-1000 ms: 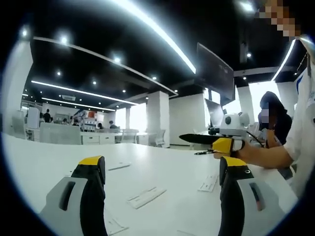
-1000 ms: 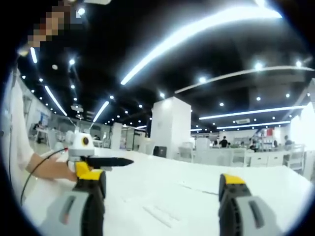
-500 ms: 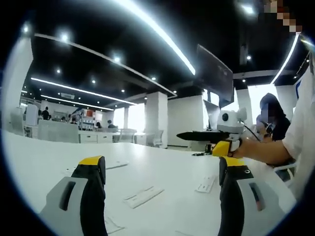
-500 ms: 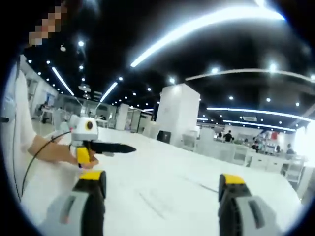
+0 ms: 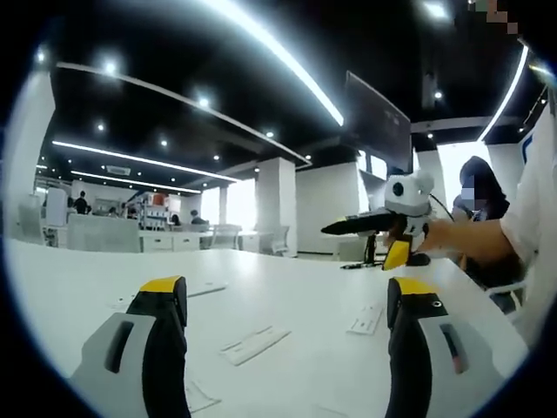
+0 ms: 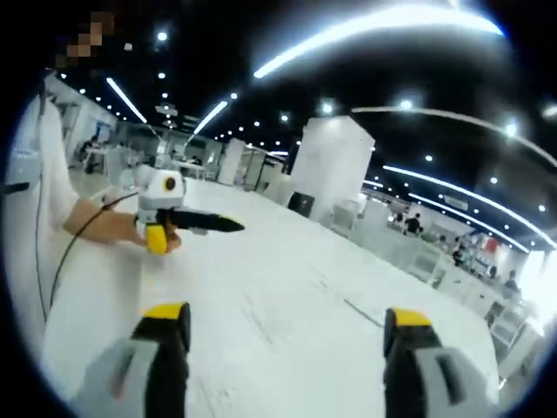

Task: Locate the socket holder cover, grip the socket holder cover, clip it into the socket holder slot.

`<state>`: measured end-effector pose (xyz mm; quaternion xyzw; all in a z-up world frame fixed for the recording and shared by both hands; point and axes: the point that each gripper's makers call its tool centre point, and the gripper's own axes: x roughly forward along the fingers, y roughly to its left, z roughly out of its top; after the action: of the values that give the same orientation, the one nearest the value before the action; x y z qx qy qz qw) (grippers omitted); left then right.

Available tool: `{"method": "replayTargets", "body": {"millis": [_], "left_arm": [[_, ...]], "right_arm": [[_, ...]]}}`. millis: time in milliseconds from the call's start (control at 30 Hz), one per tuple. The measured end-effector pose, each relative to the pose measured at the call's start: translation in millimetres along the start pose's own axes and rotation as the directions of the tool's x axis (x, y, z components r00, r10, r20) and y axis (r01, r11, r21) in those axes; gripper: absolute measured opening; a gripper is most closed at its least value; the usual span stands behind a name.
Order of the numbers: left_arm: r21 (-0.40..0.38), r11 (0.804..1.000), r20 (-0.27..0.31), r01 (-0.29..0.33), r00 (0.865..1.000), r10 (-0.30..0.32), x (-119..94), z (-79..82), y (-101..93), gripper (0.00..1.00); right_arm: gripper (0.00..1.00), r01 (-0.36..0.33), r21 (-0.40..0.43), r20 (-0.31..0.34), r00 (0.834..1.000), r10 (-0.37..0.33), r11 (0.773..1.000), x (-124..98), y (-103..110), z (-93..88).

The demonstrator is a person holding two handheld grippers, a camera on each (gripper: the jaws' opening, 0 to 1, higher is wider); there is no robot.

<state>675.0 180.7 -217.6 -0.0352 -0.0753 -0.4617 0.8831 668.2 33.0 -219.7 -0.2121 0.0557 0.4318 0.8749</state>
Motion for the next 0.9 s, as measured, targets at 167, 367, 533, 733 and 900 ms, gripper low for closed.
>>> {"method": "replayTargets", "body": {"millis": [167, 367, 533, 733, 900], "left_arm": [[0.011, 1.0, -0.007, 0.002, 1.0, -0.002, -0.3, -1.1, -1.3, 0.95], [0.012, 1.0, -0.012, -0.002, 1.0, 0.002, -0.9, -3.3, 0.1, 0.95], [0.017, 1.0, -0.012, -0.002, 1.0, 0.002, -1.5, -2.9, -0.2, 0.95], [0.025, 1.0, -0.012, -0.001, 1.0, 0.002, -2.0, -1.6, -0.2, 0.95], [0.028, 1.0, -0.009, 0.0, 1.0, 0.0, -2.1, 0.1, -0.6, 0.95]], "right_arm": [[0.89, -0.059, -0.041, -0.08, 0.995, 0.056, 0.997, -2.6, 0.6, -9.2], [0.88, -0.196, -0.091, -0.229, 0.958, 0.171, 0.976, -4.8, 12.5, -28.7], [0.83, -0.319, -0.082, -0.338, 0.9, 0.274, 0.944, -6.7, 28.5, -47.6], [0.75, -0.438, -0.062, -0.479, 0.801, 0.358, 0.897, -9.8, 45.3, -77.4], [0.7, -0.47, -0.047, -0.518, 0.766, 0.381, 0.881, -8.9, 49.0, -86.2]]}}
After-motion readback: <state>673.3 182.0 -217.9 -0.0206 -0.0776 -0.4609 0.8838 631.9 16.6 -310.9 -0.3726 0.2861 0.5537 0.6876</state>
